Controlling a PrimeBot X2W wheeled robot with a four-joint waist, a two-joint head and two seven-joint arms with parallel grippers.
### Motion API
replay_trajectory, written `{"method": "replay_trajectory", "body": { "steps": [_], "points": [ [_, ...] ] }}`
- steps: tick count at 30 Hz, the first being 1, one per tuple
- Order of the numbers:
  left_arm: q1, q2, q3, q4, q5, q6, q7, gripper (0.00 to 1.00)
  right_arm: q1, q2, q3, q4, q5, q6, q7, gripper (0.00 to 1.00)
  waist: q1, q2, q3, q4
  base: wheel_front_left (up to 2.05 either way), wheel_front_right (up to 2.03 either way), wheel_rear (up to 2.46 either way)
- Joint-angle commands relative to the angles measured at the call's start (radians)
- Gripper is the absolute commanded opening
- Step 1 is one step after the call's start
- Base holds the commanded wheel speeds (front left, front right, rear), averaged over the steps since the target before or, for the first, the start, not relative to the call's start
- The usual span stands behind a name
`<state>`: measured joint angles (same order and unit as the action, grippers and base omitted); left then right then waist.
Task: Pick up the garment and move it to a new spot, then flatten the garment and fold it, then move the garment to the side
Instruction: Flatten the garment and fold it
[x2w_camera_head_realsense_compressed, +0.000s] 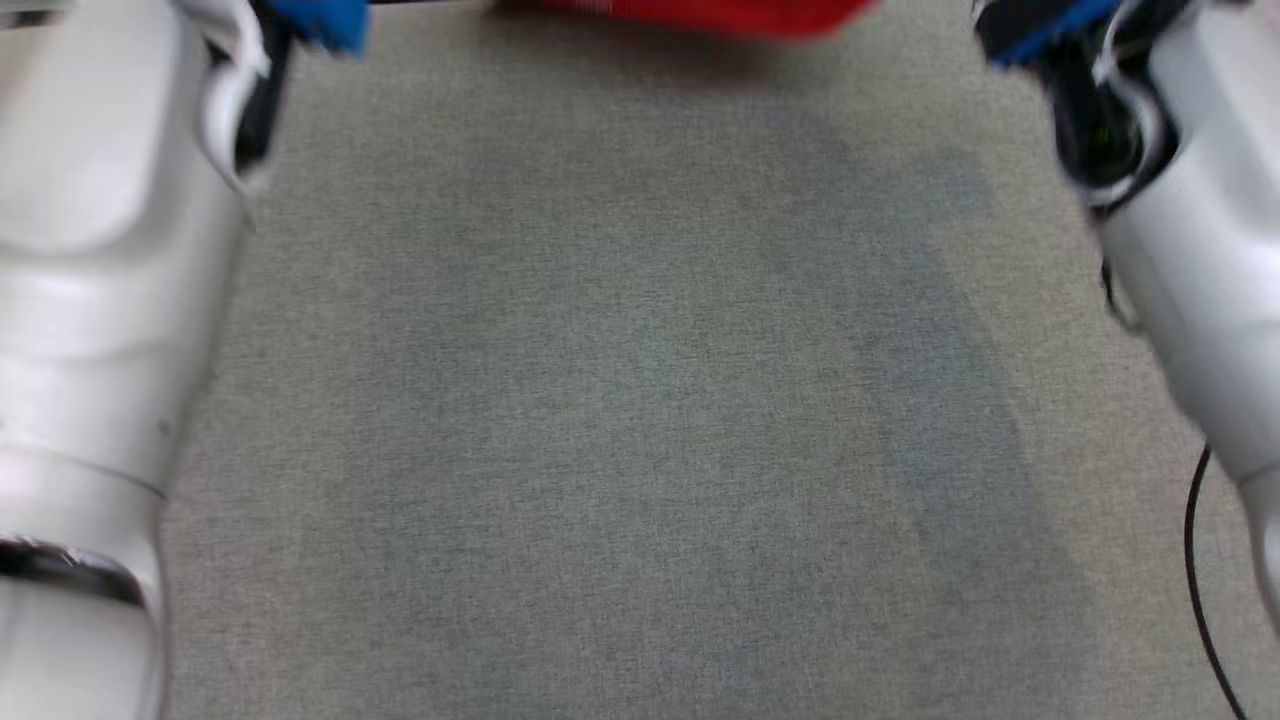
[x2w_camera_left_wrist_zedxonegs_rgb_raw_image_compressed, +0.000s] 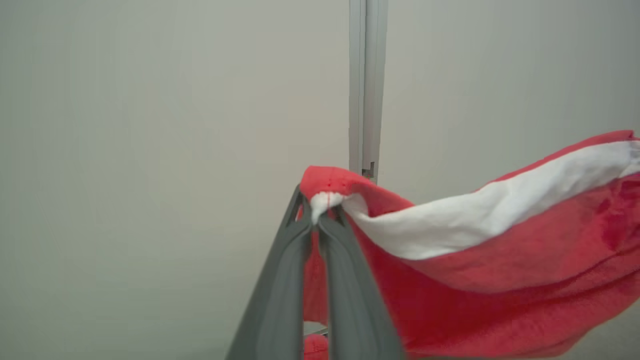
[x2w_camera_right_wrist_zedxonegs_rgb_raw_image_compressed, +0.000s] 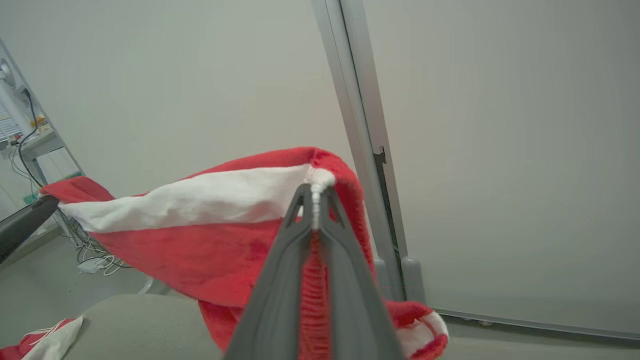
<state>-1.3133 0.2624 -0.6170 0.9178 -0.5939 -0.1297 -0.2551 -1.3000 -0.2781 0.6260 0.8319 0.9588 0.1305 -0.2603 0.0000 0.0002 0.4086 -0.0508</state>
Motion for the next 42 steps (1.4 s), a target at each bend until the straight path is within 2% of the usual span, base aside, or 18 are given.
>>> {"method": "replay_trajectory", "body": {
  "steps": [1, 3, 10, 15, 16, 17, 22, 29, 34, 42],
  "points": [
    [0.069, -0.010, 0.011, -0.004, -0.014, -0.001, -0.008, 0.00, 0.074, -0.014, 0.022, -0.025, 0.009, 0.000, -0.006, 0.00, 0.0000, -0.0002, -0.010, 0.003, 0.00, 0.00, 0.00],
    [0.169, -0.020, 0.018, -0.033, -0.016, -0.001, -0.010, 0.00, 0.155, -0.040, 0.027, -0.075, 0.020, 0.000, -0.006, 0.00, 0.0000, -0.0002, -0.022, 0.006, 0.00, 0.00, 0.00],
    [0.566, -0.017, 0.153, -0.266, 0.029, 0.062, -0.011, 0.00, 0.507, -0.108, 0.050, -0.263, 0.026, 0.000, -0.006, 0.00, 0.0000, -0.0002, -0.088, 0.014, 0.00, 0.00, 0.00],
    [0.848, -0.008, 0.220, -0.407, 0.068, 0.088, -0.011, 0.00, 0.740, -0.127, 0.046, -0.381, 0.015, 0.000, -0.006, 0.00, 0.0000, -0.0002, -0.152, 0.005, 0.00, 0.00, 0.00],
    [0.848, -0.008, 0.220, -0.407, 0.068, 0.088, -0.011, 0.00, 0.740, -0.127, 0.046, -0.381, 0.015, 0.000, -0.006, 0.00, 0.0000, -0.0002, -0.152, 0.005, 0.00, 0.00, 0.00],
    [0.947, -0.010, 0.240, -0.459, 0.083, 0.095, -0.011, 0.00, 0.820, -0.130, 0.038, -0.421, 0.012, 0.000, -0.006, 0.00, 0.0000, -0.0002, -0.178, 0.001, 0.00, 0.00, 0.00],
    [1.162, -0.024, 0.277, -0.558, 0.103, 0.116, -0.011, 0.00, 1.007, -0.144, 0.019, -0.500, -0.012, 0.000, -0.006, 0.00, 0.0000, -0.0002, -0.228, -0.003, 0.00, 0.00, 0.00],
    [1.351, -0.028, 0.306, -0.671, 0.122, 0.151, -0.011, 0.00, 1.238, -0.152, -0.021, -0.613, -0.049, 0.000, -0.006, 0.00, 0.0000, -0.0002, -0.276, 0.001, 0.00, 0.00, 0.00],
    [1.404, -0.012, 0.309, -0.702, 0.126, 0.161, -0.010, 0.00, 1.310, -0.139, -0.049, -0.670, -0.093, 0.000, 0.011, 0.00, 0.0000, -0.0002, -0.281, -0.011, 0.00, 0.00, 0.00],
    [1.313, 0.049, 0.293, -0.723, 0.165, 0.138, 0.038, 0.00, 1.277, -0.062, -0.122, -0.732, -0.142, 0.000, 0.021, 0.00, 0.0000, -0.0002, -0.264, -0.044, 0.00, 0.00, 0.00]
  ]
}}
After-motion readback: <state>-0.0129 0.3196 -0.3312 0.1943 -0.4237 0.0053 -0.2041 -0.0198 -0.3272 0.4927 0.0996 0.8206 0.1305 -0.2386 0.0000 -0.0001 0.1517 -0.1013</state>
